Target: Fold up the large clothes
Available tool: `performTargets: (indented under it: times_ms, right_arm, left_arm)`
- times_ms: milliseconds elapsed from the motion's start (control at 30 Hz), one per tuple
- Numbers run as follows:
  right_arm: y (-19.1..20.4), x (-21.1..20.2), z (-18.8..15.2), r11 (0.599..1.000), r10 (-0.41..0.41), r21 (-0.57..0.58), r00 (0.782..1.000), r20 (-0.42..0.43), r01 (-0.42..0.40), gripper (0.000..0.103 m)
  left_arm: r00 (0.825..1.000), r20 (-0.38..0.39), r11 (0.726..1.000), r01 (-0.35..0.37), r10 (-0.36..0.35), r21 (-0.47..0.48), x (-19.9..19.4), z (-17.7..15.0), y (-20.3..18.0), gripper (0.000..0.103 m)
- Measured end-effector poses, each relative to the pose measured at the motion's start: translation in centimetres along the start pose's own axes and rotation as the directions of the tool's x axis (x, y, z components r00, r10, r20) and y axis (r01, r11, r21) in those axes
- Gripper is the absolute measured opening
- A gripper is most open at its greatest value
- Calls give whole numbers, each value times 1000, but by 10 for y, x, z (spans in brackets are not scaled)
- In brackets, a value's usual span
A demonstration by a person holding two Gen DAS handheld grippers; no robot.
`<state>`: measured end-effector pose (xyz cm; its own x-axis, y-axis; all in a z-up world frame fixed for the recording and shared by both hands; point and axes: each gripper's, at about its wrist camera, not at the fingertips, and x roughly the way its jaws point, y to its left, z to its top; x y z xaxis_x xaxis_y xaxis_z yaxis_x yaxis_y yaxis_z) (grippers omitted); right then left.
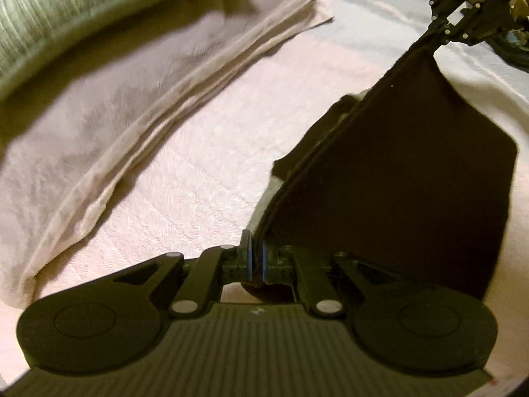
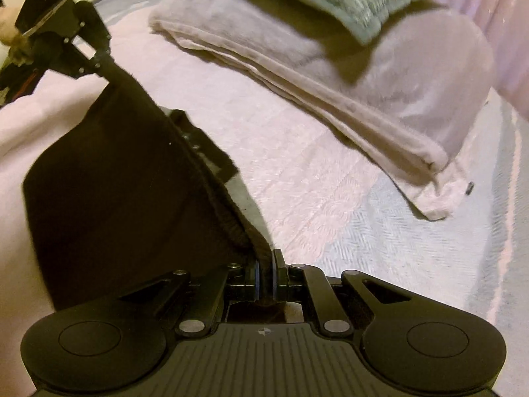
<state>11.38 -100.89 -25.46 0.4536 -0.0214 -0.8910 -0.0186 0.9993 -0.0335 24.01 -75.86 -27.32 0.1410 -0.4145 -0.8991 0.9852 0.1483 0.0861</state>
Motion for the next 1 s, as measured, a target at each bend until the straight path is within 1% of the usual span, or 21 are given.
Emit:
performTargets:
  times_ms: [133,300,333,367,400,433,467,533,600,633,700,767,800,833,900,967,1000]
  right_arm:
    - [-21,32,-2,998,25,58,1000,-6,-25,3]
    - [-39,64,-9,982,48,180,998,28,-52,3]
    - [-43,69,-10,976,56,209,998,33,-61,4]
    - [-46,72,-13,966,60,248,997,41,-68,9]
    - [-50,74,-15,955,49,289,997,52,-62,15]
    - [-56,72,-18,942,15,335,998,63,-35,19]
    - [-61,68,-21,925,-21,379,997,69,-7,19]
    - [-74,53,-27,880,-98,472,991,90,44,19]
    - [-75,32,-29,868,-151,491,981,125,71,19]
    - [-69,19,-29,873,-148,485,976,157,55,19]
    - [-50,3,-29,891,-101,454,976,195,1,20]
    - [-27,0,-28,907,-21,414,977,210,-70,21]
    - [-13,2,-28,911,26,398,978,208,-108,21]
    - [-3,6,-29,913,51,388,978,201,-128,22]
    - [13,19,-33,915,82,377,980,183,-147,24]
    - [18,32,-43,907,85,396,984,158,-142,25]
    - [16,37,-49,900,77,414,985,157,-137,25]
  left_arm:
    - [1000,-23,998,15,-17,-62,32,-5,18,4]
    - [999,-24,994,31,-34,-108,51,-18,23,5]
    - [999,-17,990,35,-38,-135,52,-20,26,5]
    - [999,-8,985,40,-42,-165,53,-22,30,9]
    - [999,-3,982,30,-32,-185,52,-23,34,11]
    - [1000,0,977,-1,1,-214,50,-26,40,11]
    - [1000,-2,970,-31,31,-241,47,-28,47,10]
    - [997,4,953,-72,77,-296,38,-33,60,10]
    - [994,16,941,-95,106,-324,24,-37,65,9]
    - [994,29,937,-89,105,-339,17,-38,65,9]
    - [993,56,934,-79,105,-350,1,-39,54,9]
    - [993,88,940,-44,78,-339,-9,-35,38,10]
    - [992,110,941,-14,55,-338,-13,-34,26,10]
    - [991,127,941,14,31,-339,-12,-32,18,11]
    - [990,141,942,62,-16,-330,-4,-29,-3,12]
    - [993,117,951,62,-27,-303,13,-27,-19,14]
    - [995,103,954,47,-17,-297,22,-30,-22,14]
